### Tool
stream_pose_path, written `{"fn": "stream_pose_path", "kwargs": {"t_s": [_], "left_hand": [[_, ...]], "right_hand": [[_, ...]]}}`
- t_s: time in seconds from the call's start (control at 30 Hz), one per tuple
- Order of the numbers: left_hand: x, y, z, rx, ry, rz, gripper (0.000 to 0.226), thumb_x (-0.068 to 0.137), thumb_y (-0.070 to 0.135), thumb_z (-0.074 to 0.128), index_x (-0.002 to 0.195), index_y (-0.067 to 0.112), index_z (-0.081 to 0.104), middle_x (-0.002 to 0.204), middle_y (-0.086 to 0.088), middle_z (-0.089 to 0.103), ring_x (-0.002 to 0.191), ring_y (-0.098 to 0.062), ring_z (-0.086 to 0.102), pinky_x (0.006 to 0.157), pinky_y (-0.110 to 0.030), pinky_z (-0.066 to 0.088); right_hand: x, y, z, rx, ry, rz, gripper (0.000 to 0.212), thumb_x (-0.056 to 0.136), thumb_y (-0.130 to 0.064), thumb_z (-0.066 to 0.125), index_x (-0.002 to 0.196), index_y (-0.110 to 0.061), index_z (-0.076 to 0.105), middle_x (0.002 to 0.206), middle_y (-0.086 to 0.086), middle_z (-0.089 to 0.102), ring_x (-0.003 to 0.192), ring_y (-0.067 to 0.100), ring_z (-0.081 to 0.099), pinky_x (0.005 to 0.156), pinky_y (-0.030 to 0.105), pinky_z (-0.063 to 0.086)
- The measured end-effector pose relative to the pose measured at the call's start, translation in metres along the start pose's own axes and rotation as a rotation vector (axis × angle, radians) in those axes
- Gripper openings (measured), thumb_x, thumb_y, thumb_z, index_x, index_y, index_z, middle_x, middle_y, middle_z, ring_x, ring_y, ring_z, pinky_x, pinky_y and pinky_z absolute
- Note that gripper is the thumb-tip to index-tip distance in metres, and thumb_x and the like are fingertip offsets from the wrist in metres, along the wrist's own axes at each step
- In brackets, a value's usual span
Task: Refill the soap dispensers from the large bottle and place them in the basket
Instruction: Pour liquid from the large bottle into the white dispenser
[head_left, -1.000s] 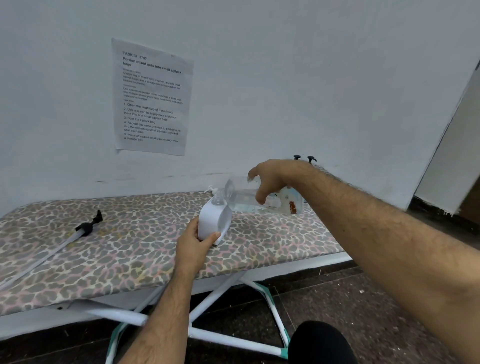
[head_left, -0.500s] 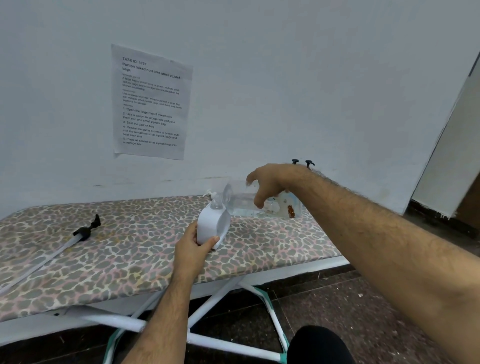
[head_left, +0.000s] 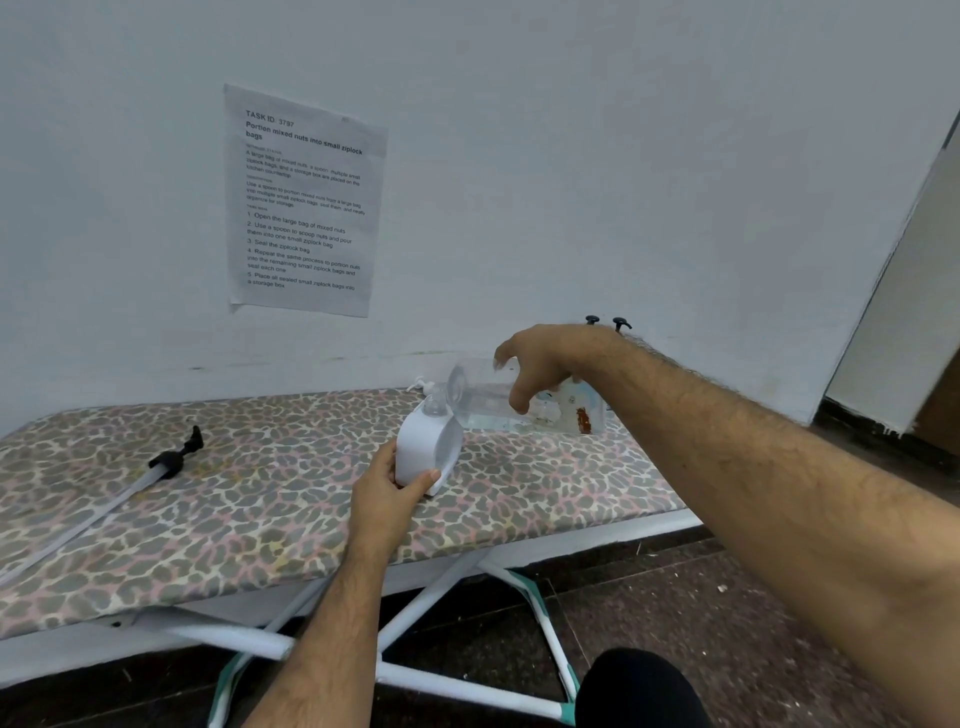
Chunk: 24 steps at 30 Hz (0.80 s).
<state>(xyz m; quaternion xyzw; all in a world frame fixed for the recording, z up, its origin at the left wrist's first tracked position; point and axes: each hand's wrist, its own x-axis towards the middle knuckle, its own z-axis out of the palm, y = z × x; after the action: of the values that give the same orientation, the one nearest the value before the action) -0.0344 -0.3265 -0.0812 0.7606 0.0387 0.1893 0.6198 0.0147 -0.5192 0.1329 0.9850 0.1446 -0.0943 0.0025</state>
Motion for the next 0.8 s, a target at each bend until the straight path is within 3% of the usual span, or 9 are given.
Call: {"fn": "stream_pose_path", "kwargs": {"t_s": [0.27,0.37,0.53,0.67,0.8], "left_hand": [[0.0003,-0.0012,0.0000,-0.007,-0.003,-0.002,0.058,0.080,0.020,0.079,0.132,0.028,0.055,0.107,0.013,0.066,0.089,-0.007,0.068,0.076,-0.038,0.061],[0.0000,-0.0002,0.0003,0.000,-0.003,0.000,0.058,0.080,0.020,0.079,0.132,0.027,0.054,0.103,0.017,0.064,0.089,-0.006,0.068,0.076,-0.038,0.061],[0.0007,-0.0011,0.0007,0.009,0.000,0.010,0.057,0.081,0.020,0.078,0.132,0.027,0.055,0.107,0.011,0.066,0.090,-0.008,0.068,0.075,-0.038,0.061],[-0.0004,0.0011,0.0015,0.024,-0.003,0.014,0.052,0.082,0.019,0.076,0.129,0.027,0.055,0.101,0.018,0.064,0.082,0.000,0.067,0.072,-0.034,0.061],[-0.0005,0.0006,0.0012,0.034,-0.001,0.021,0.052,0.082,0.020,0.076,0.130,0.026,0.055,0.106,0.011,0.065,0.085,-0.004,0.067,0.071,-0.033,0.060]], "right_hand": [[0.0006,-0.0020,-0.0016,0.003,-0.011,0.019,0.078,0.074,-0.028,0.079,0.143,-0.032,0.044,0.116,0.001,0.057,0.084,0.015,0.061,0.051,0.026,0.042],[0.0007,-0.0018,-0.0010,-0.001,-0.016,0.028,0.078,0.073,-0.028,0.079,0.143,-0.033,0.043,0.120,0.002,0.058,0.085,0.016,0.062,0.052,0.026,0.042],[0.0017,-0.0025,-0.0014,0.004,-0.033,0.036,0.080,0.075,-0.026,0.079,0.145,-0.032,0.041,0.127,0.005,0.057,0.091,0.019,0.063,0.053,0.028,0.045],[0.0004,-0.0047,-0.0034,-0.017,-0.047,0.037,0.078,0.076,-0.026,0.079,0.145,-0.032,0.041,0.111,0.005,0.063,0.080,0.017,0.064,0.052,0.026,0.045],[-0.0015,-0.0061,-0.0041,-0.038,-0.048,0.041,0.078,0.077,-0.026,0.079,0.145,-0.031,0.041,0.104,0.004,0.063,0.078,0.017,0.065,0.053,0.027,0.046]]}}
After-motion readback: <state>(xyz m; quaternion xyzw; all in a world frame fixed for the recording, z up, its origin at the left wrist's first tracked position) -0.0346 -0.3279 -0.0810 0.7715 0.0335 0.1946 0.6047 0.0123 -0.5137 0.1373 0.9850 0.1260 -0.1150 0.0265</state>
